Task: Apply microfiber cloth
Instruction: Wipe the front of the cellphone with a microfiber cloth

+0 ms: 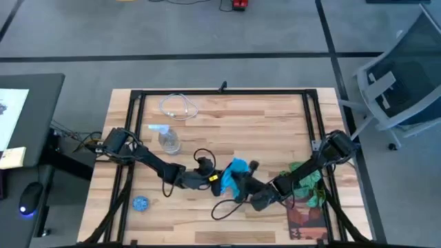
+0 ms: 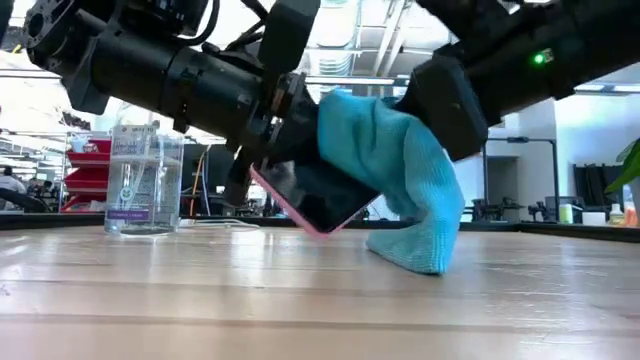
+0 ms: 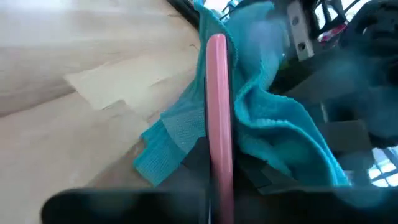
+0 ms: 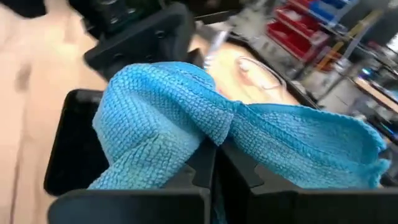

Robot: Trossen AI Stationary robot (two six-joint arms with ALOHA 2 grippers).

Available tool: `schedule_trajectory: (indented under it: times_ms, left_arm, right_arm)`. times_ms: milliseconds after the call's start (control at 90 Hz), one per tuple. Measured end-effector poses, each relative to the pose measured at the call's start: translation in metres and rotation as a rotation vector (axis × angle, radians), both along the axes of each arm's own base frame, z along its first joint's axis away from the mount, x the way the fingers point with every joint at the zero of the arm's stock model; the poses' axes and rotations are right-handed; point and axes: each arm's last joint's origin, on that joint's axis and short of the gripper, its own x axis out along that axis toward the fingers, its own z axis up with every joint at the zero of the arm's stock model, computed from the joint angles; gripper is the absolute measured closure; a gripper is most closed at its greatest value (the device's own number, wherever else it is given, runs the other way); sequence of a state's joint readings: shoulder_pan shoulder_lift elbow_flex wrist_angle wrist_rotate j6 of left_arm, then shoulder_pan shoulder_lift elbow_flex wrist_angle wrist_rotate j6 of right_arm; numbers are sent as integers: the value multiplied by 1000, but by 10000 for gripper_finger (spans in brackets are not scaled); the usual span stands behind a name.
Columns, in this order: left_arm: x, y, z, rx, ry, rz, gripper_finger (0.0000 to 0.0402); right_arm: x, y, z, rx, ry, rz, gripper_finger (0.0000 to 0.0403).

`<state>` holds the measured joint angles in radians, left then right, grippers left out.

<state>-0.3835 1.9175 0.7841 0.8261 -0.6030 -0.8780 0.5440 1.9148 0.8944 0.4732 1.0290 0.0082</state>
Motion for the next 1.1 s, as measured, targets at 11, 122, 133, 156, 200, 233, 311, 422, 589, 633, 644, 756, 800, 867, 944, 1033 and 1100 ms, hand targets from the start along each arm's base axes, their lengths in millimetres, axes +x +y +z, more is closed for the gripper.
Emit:
schedule_trajectory:
  times_ms: [11, 122, 133, 156, 200, 233, 311, 422, 589, 633, 644, 756, 800, 867, 944, 1033, 1100]
  left_arm:
    - [0, 0, 0, 0, 0, -1, 395]
    - [1, -1, 2, -8, -22, 3, 395]
    - [1, -1, 3, -8, -25, 4, 395]
    - [1, 0, 3, -8, -30, 8, 395]
    - [2, 0, 5, -5, -37, 14, 395]
    - [2, 0, 5, -6, -39, 13, 395]
    - [2, -1, 5, -9, -34, 1, 395]
    - [2, -2, 5, -5, -30, -10, 395]
    - [1, -3, 5, 10, -27, -25, 395]
    - [1, -2, 5, 13, -29, -14, 395]
    - [1, -2, 5, 14, -29, -11, 395]
    - [1, -2, 7, 18, -35, -2, 395]
    - [1, -2, 8, 19, -39, 5, 395]
    - [1, -2, 9, 15, -52, 9, 395]
    - [2, -2, 10, 14, -62, 9, 395]
    - [2, -2, 11, 16, -71, 2, 395]
    - [2, -2, 13, 9, -89, 0, 395]
  right_arm:
    - [0, 0, 0, -6, 3, 2, 403]
    - [-1, -1, 3, -70, -13, -71, 403]
    - [-2, -1, 3, -77, -17, -83, 403]
    - [-2, -2, 4, -90, -27, -111, 403]
    - [-3, -2, 5, -111, -46, -158, 403]
    - [-4, -2, 6, -125, -55, -184, 403]
    - [-6, 0, 6, -154, -59, -220, 403]
    - [-15, 7, 4, -225, -46, -259, 403]
    - [-34, 27, 5, -319, -56, -285, 403]
    - [-37, 32, 6, -302, -63, -254, 403]
    - [-38, 34, 6, -295, -65, -245, 403]
    - [-45, 47, 7, -188, -82, -131, 403]
    - [-47, 50, 6, -132, -81, -82, 403]
    - [-46, 52, 4, -55, -70, -19, 403]
    - [-40, 49, 3, 33, -48, 39, 403]
    - [-33, 42, 2, 71, -31, 57, 403]
    - [-27, 36, 4, 71, -38, 53, 403]
